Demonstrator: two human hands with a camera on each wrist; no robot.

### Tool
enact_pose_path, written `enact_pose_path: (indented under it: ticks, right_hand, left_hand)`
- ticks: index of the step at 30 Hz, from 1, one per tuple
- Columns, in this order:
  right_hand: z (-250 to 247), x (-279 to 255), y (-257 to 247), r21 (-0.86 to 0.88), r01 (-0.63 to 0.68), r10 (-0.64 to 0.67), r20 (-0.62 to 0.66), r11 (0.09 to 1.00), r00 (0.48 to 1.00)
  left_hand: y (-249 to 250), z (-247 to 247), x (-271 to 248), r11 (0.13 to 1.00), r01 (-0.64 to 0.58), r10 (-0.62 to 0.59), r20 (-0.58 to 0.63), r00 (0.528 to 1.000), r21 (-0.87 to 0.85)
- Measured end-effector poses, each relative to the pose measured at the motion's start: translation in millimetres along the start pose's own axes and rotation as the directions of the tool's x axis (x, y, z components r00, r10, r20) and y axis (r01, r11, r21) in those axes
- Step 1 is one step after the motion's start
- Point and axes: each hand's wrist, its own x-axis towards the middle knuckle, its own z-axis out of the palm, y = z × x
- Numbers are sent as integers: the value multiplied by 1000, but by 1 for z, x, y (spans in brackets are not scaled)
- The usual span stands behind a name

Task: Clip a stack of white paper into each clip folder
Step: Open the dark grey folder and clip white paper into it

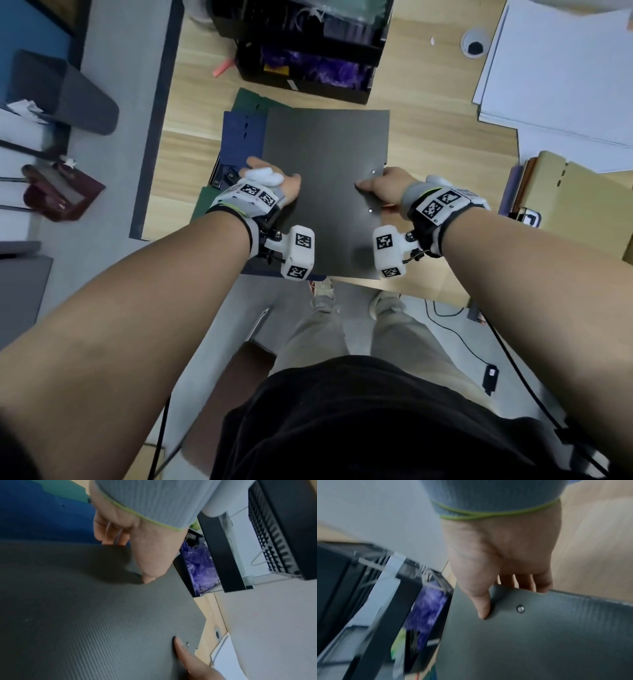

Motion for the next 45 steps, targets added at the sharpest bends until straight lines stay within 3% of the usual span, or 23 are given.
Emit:
enact_pose_path:
  ticks: [4, 7, 11, 14, 17, 19, 21, 24, 27, 33, 39, 41, 45]
  right_hand:
    - [-42, -16, 15, 206, 22, -30, 35, 978, 999]
    - [-78, -38, 29, 260, 98, -97, -17, 961, 995]
    - [-119, -55, 42, 268, 172, -143, -124, 948, 982]
    - [-145, -87, 39, 257, 259, -207, -214, 931, 955]
    - [-159, -107, 31, 275, 344, -290, -219, 898, 932]
    - [-160, -118, 22, 365, 364, -328, -159, 857, 931]
    - [-154, -121, 13, 412, 348, -335, -107, 842, 936]
    - [-142, -110, 13, 382, 321, -305, -104, 867, 947]
    - [-134, -95, 24, 383, 283, -263, -105, 879, 959]
    - [-137, -55, 55, 206, 169, -107, -283, 964, 953]
    - [-139, -30, 81, -96, -56, 32, -233, 994, 972]
    - [-132, -23, 85, -50, -88, 79, -168, 995, 983]
    - [-128, -10, 95, 271, -132, 176, -145, 953, 974]
  left_hand:
    - [27, -17, -33, 975, -180, 153, 191, 970, 133]
    - [47, -16, -53, 952, -290, 250, 295, 922, 99]
    - [78, -7, -70, 922, -387, 371, 362, 855, -30]
    - [111, -15, -110, 845, -499, 534, 368, 761, -193]
    - [141, -25, -145, 780, -496, 623, 389, 679, -382]
    - [155, -30, -162, 746, -461, 651, 382, 656, -480]
    - [162, -33, -166, 732, -433, 648, 340, 682, -527]
    - [159, -27, -154, 706, -487, 663, 238, 710, -513]
    - [142, -13, -133, 743, -439, 606, 229, 762, -505]
    - [105, 15, -89, 859, -369, 459, 216, 862, -355]
    - [87, 22, -67, 899, -366, 425, 276, 862, -242]
    - [87, 27, -62, 904, -360, 416, 280, 865, -229]
    - [91, 42, -57, 913, -312, 382, 281, 880, -264]
